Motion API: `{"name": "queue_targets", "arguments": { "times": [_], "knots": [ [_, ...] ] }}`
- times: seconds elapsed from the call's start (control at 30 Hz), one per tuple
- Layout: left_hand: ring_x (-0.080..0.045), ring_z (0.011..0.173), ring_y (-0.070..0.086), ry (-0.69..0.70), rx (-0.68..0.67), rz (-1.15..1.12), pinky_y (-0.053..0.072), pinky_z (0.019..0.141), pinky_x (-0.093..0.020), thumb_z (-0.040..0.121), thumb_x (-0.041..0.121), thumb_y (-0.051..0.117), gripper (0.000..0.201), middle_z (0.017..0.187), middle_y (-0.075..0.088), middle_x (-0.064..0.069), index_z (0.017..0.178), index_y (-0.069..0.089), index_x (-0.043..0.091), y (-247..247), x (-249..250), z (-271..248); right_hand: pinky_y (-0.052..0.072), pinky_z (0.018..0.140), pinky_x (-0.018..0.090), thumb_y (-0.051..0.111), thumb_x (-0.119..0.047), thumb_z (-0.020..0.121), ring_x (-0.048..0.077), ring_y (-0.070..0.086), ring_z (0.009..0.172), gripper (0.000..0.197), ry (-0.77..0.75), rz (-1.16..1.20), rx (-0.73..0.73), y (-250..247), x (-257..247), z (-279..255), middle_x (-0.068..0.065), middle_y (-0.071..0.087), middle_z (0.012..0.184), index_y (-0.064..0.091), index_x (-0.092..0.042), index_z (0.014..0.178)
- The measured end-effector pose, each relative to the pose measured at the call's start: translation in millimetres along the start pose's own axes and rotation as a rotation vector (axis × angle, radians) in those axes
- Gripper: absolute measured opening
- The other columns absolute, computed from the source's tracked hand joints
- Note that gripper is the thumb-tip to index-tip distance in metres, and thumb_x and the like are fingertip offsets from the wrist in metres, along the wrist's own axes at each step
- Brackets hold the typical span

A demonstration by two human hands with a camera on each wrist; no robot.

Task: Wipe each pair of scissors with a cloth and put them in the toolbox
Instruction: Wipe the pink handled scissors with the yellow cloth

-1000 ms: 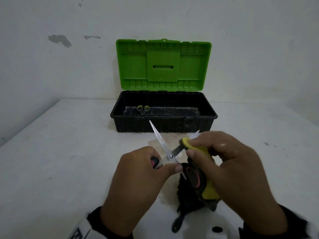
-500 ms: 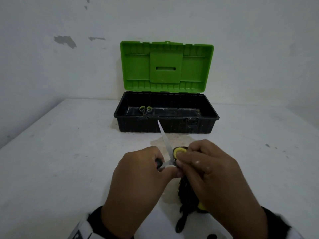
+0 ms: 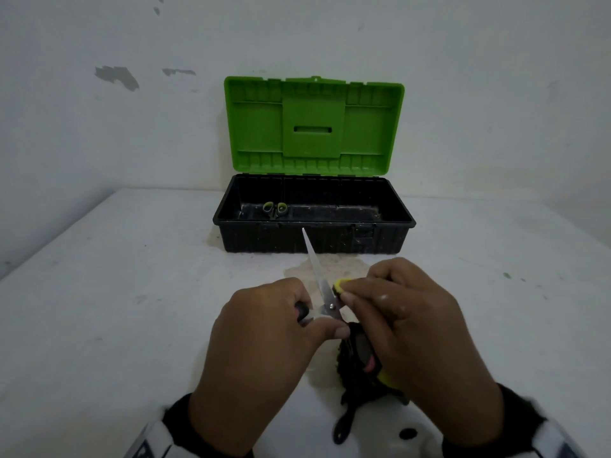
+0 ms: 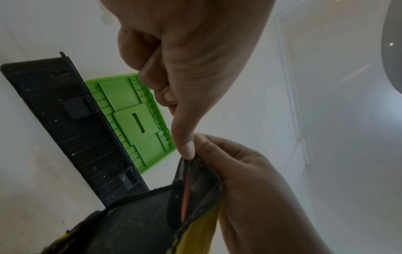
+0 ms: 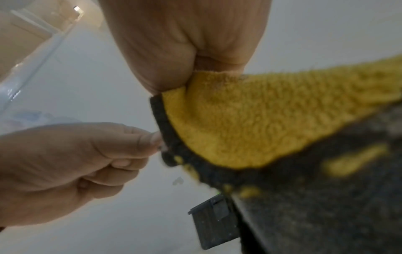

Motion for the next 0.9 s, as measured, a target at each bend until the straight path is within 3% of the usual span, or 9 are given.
{"name": "queue_targets", "arguments": {
  "times": [0.2,0.3,0.4,0.5,0.57,0.73,0.8,0.9],
  "knots": [
    [-0.004,0.046,0.043,-0.034,0.014,-0.059,0.029,0.048,-0.012,0.053,0.068,0.077,0.046,0.051,0.049,0.01,0.061,0.053,0.028,-3,-5,1,0.036,0.072,-0.002,0.072,-0.022,0.084,0.001,0.053,0.069,0.01,0.113,-0.074,0.026,-16,30,12,-0.006,0.06,0.079,0.079,-0.021,0.091],
    [-0.004,0.047,0.043,-0.052,0.001,-0.188,0.036,0.046,-0.015,0.045,0.07,0.073,0.052,0.049,0.05,0.012,0.057,0.053,0.024,-2,-10,2,0.037,0.075,-0.002,0.068,-0.028,0.084,-0.006,0.057,0.075,0.009,0.223,-0.048,0.043,-29,46,17,-0.011,0.065,0.081,0.077,-0.027,0.085],
    [0.002,0.05,0.044,-0.069,-0.011,-0.244,0.038,0.048,-0.012,0.043,0.071,0.072,0.054,0.051,0.051,0.016,0.056,0.054,0.021,-1,-13,3,0.045,0.073,0.004,0.069,-0.027,0.085,0.002,0.063,0.081,0.008,0.332,0.1,0.108,-41,49,18,-0.016,0.071,0.086,0.074,-0.032,0.085],
    [-0.004,0.045,0.039,-0.109,-0.037,-0.248,0.035,0.044,-0.016,0.046,0.066,0.079,0.053,0.048,0.045,0.008,0.059,0.058,0.019,4,-17,4,0.051,0.068,0.012,0.071,-0.025,0.084,0.006,0.067,0.079,0.009,0.306,0.206,0.093,-41,31,14,-0.016,0.073,0.079,0.075,-0.032,0.089],
    [-0.005,0.045,0.033,-0.126,-0.052,-0.272,0.031,0.043,-0.017,0.047,0.065,0.08,0.054,0.049,0.042,0.006,0.061,0.059,0.017,8,-19,5,0.049,0.066,0.009,0.076,-0.026,0.082,0.005,0.067,0.079,0.009,0.239,0.222,0.044,-36,17,11,-0.02,0.072,0.081,0.076,-0.033,0.088],
    [-0.005,0.046,0.033,-0.124,-0.066,-0.261,0.029,0.044,-0.015,0.047,0.065,0.079,0.053,0.049,0.04,0.008,0.061,0.059,0.018,11,-20,6,0.043,0.073,0.003,0.073,-0.024,0.078,-0.009,0.06,0.08,0.008,0.102,0.123,0.042,-22,4,3,-0.019,0.071,0.085,0.076,-0.027,0.085],
    [-0.005,0.044,0.034,-0.123,-0.063,-0.285,0.032,0.042,-0.015,0.047,0.065,0.079,0.055,0.047,0.04,0.009,0.061,0.059,0.016,9,-21,5,0.041,0.071,0.0,0.074,-0.024,0.084,-0.009,0.06,0.081,0.005,0.168,0.087,0.133,-27,11,6,-0.022,0.068,0.086,0.075,-0.027,0.088],
    [-0.003,0.044,0.038,-0.133,-0.058,-0.318,0.035,0.043,-0.013,0.046,0.064,0.08,0.055,0.045,0.043,0.011,0.06,0.059,0.016,7,-22,5,0.039,0.068,-0.005,0.07,-0.025,0.087,-0.014,0.061,0.084,0.016,0.384,0.103,0.217,-38,35,11,-0.027,0.066,0.085,0.074,-0.029,0.101]
  ]
}}
Point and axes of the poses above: each hand's wrist, its own z-axis towards the middle knuckle, its own y-axis out of the palm, x = y × z, the point moved 3 cm from there along z, towards the middle knuckle
